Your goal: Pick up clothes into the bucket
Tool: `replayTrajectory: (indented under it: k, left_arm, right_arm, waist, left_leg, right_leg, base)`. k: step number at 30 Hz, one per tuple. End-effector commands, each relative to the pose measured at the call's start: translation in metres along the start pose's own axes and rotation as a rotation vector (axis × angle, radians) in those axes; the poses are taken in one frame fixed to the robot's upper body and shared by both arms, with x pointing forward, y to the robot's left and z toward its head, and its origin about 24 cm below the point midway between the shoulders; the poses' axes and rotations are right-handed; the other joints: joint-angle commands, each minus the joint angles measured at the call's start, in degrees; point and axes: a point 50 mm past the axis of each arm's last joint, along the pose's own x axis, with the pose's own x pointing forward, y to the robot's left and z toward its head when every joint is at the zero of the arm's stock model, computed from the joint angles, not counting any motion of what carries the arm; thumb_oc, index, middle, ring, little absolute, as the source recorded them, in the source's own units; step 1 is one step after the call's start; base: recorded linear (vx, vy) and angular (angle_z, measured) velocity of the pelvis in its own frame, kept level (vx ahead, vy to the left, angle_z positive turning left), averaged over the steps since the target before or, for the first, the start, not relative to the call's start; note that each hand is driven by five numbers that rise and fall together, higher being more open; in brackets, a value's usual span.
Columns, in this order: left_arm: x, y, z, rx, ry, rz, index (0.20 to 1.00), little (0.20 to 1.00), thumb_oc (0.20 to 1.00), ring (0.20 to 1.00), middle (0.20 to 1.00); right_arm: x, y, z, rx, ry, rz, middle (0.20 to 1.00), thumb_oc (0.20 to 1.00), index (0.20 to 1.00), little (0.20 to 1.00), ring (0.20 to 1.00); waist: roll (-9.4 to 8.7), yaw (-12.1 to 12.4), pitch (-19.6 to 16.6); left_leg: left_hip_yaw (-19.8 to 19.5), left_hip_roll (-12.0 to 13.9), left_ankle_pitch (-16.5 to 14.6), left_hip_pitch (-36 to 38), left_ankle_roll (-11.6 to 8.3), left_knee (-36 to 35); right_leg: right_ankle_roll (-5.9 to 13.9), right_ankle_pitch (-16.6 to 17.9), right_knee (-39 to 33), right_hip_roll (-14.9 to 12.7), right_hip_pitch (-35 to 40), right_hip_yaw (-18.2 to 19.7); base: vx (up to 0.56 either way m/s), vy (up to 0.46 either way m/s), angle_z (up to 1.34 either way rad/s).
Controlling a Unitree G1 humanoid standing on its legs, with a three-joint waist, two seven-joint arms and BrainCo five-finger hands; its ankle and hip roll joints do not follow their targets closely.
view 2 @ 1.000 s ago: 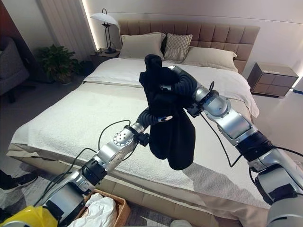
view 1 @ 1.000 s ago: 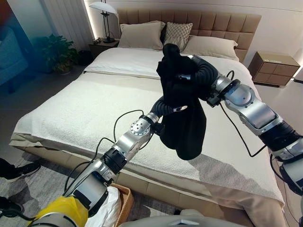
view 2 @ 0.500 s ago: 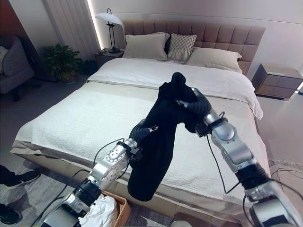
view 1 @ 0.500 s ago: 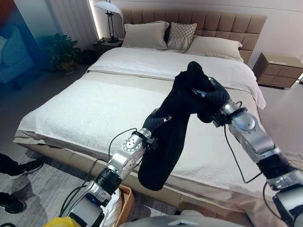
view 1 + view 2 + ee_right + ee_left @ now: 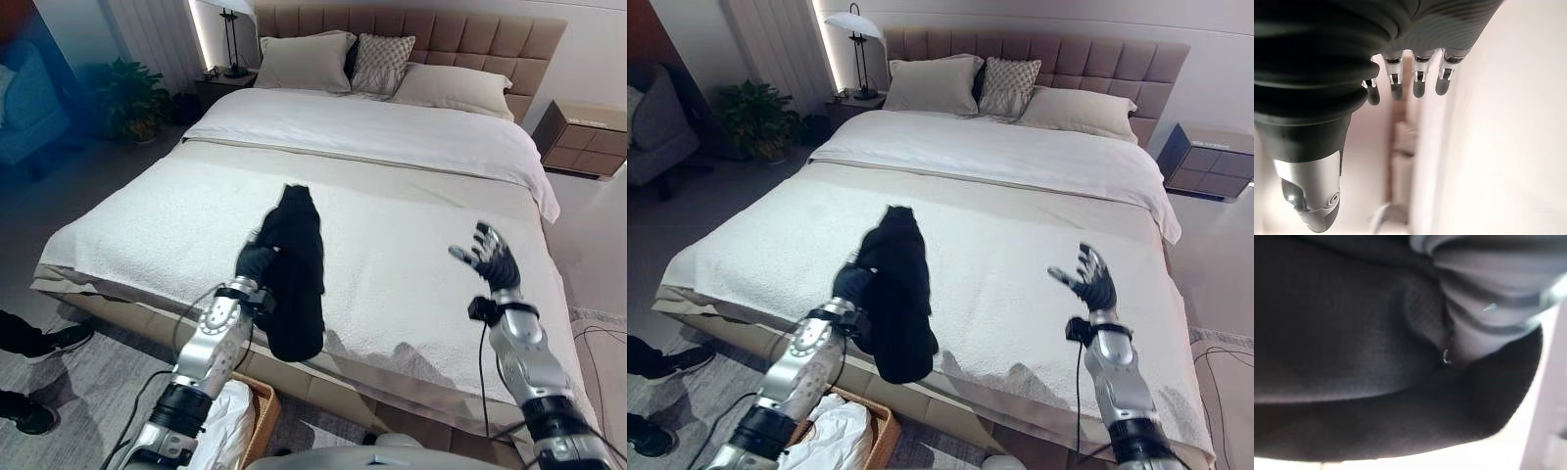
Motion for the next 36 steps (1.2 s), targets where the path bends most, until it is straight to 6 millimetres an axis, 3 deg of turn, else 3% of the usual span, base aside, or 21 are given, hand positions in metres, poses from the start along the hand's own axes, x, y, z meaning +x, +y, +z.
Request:
replayTrajectory:
  k: [1, 2, 3, 5, 8, 9, 16, 18, 22, 27, 31, 33, 36]
  left_arm:
    - [-0.003, 0.0, 0.059, 0.075, -0.303, -0.025, 0.2, 0.2, 0.2, 0.2, 0.2]
    - [-0.007, 0.004, 0.063, 0.08, -0.321, -0.007, 0.2, 0.2, 0.2, 0.2, 0.2]
    - [-0.015, 0.013, 0.072, 0.105, -0.36, 0.027, 0.2, 0.2, 0.2, 0.2, 0.2]
    - [-0.019, 0.016, 0.075, 0.116, -0.372, 0.042, 0.2, 0.2, 0.2, 0.2, 0.2]
    - [-0.032, 0.028, 0.084, 0.15, -0.409, 0.097, 0.2, 0.2, 0.2, 0.2, 0.2]
    - [-0.041, 0.035, 0.081, 0.157, -0.402, 0.144, 0.2, 0.2, 0.2, 0.2, 0.2]
    - [-0.069, 0.068, 0.065, 0.362, -0.295, 0.33, 0.2, 0.2, 0.2, 0.2, 0.2]
    - [-0.072, 0.071, 0.064, 0.38, -0.283, 0.345, 0.2, 0.2, 0.2, 0.2, 0.2]
    - [-0.098, 0.107, 0.024, 0.406, -0.078, 0.552, 0.2, 0.2, 0.2, 0.2, 0.2]
    - [-0.119, 0.134, -0.008, 0.467, 0.098, 0.713, 0.2, 0.2, 0.2, 0.2, 0.2]
    - [-0.121, 0.145, -0.023, 0.49, 0.173, 0.781, 0.2, 0.2, 0.2, 0.2, 0.2]
    - [-0.12, 0.149, -0.036, 0.4, 0.196, 0.849, 0.2, 0.2, 0.2, 0.2, 0.2]
    - [-0.111, 0.152, -0.038, 0.433, 0.21, 0.866, 0.2, 0.2, 0.2, 0.2, 0.2]
  right_arm:
    - [0.001, -0.006, -0.001, -0.005, -0.02, -0.048, 1.0, 1.0, 1.0, 1.0, 1.0]
    - [-0.002, -0.007, -0.01, -0.004, 0.015, -0.058, 1.0, 1.0, 1.0, 1.0, 1.0]
    - [-0.011, -0.01, -0.031, -0.014, 0.1, -0.074, 1.0, 1.0, 1.0, 1.0, 1.0]
    - [-0.014, -0.011, -0.037, -0.012, 0.122, -0.079, 1.0, 1.0, 1.0, 1.0, 1.0]
    - [-0.027, -0.016, -0.063, -0.015, 0.229, -0.107, 1.0, 1.0, 1.0, 1.0, 1.0]
    - [-0.037, -0.016, -0.08, 0.008, 0.299, -0.12, 1.0, 1.0, 1.0, 1.0, 1.0]
    - [-0.069, -0.02, -0.12, -0.049, 0.481, -0.13, 1.0, 1.0, 1.0, 1.0, 1.0]
    - [-0.069, -0.021, -0.121, -0.059, 0.483, -0.131, 1.0, 1.0, 1.0, 1.0, 1.0]
    - [-0.088, -0.031, -0.14, -0.121, 0.587, -0.146, 1.0, 1.0, 1.0, 1.0, 1.0]
    - [-0.1, -0.039, -0.152, -0.157, 0.654, -0.177, 1.0, 1.0, 1.0, 1.0, 1.0]
    - [-0.095, -0.041, -0.15, -0.184, 0.646, -0.197, 1.0, 1.0, 1.0, 1.0, 1.0]
    - [-0.086, -0.04, -0.143, -0.193, 0.607, -0.19, 1.0, 1.0, 1.0, 1.0, 1.0]
    - [-0.075, -0.036, -0.135, -0.195, 0.558, -0.199, 1.0, 1.0, 1.0, 1.0, 1.0]
  waist:
    - [-3.49, 0.6, -0.7]
    - [-3.44, 0.7, -0.5]
    - [-3.27, 1.0, 0.3]
    - [-3.28, 1.1, 0.5]
    - [-3.18, 1.6, 1.4]
    - [-3.24, 1.9, 2.0]
    - [-3.53, 2.6, 4.4]
    - [-3.54, 2.6, 4.7]
    - [-3.64, 2.9, 7.3]
    - [-3.81, 3.1, 10.4]
    - [-3.73, 3.1, 13.1]
    - [-4.21, 2.9, 15.5]
    - [-4.98, 2.8, 17.8]
  left_leg:
    - [-1.8, -2.1, -5.9, -3.9, -0.43, 5.9]
    - [-2.0, -2.1, -5.9, -4.0, -0.48, 6.0]
    - [-2.1, -2.2, -5.8, -4.5, -0.55, 6.2]
    - [-2.2, -2.2, -5.9, -4.7, -0.57, 6.4]
    - [-2.5, -2.3, -5.9, -5.5, -0.67, 6.8]
    - [-2.7, -2.4, -5.8, -6.1, -0.7, 7.1]
    - [-3.2, -2.6, -5.9, -8.6, -0.76, 8.8]
    - [-3.2, -2.7, -5.9, -9.0, -0.76, 9.1]
    - [-3.5, -3.1, -6.3, -11.7, -0.42, 11.7]
    - [-3.8, -3.4, -6.3, -14.6, -0.01, 14.0]
    - [-4.0, -3.8, -6.4, -17.8, 0.39, 16.4]
    - [-3.8, -3.9, -6.5, -20.7, 0.49, 18.8]
    - [-3.4, -3.7, -6.8, -24.1, 0.58, 21.6]
  right_leg:
    - [3.32, 0.4, -3.3, -3.4, 3.3, -0.2]
    - [3.32, 0.4, -3.2, -3.4, 3.2, -0.2]
    - [3.26, 0.4, -3.1, -3.5, 2.8, -0.3]
    - [3.25, 0.4, -3.0, -3.5, 2.6, -0.3]
    - [3.24, 0.4, -2.9, -3.6, 2.1, -0.6]
    - [3.22, 0.4, -2.8, -3.6, 1.7, -0.8]
    - [3.23, 0.4, -1.4, -3.7, -0.4, -1.1]
    - [3.24, 0.4, -1.1, -3.7, -0.7, -1.1]
    - [3.25, 0.3, 1.6, -4.1, -3.7, -0.9]
    - [3.33, -0.2, 4.9, -4.8, -6.7, -0.7]
    - [3.21, -0.6, 8.2, -5.7, -10.0, -0.4]
    - [3.04, -0.5, 9.7, -6.3, -12.5, -0.1]
    - [2.91, -0.5, 11.6, -6.5, -15.8, 0.4]
  base:
    - [0.0, 0.0, 0.0]
    - [-0.04, 0.011, 0.02]
    - [0.0, 0.0, 0.0]
    - [0.0, 0.0, 0.0]
    - [-0.01, 0.003, 0.01]
    - [-0.03, 0.004, 0.04]
    - [-0.04, 0.011, 0.05]
    - [-0.04, 0.017, 0.03]
    - [-0.06, 0.032, 0.04]
    - [-0.06, 0.032, 0.03]
    - [-0.08, 0.045, 0.05]
    - [-0.12, 0.017, 0.05]
    - [-0.09, 0.032, 0.0]
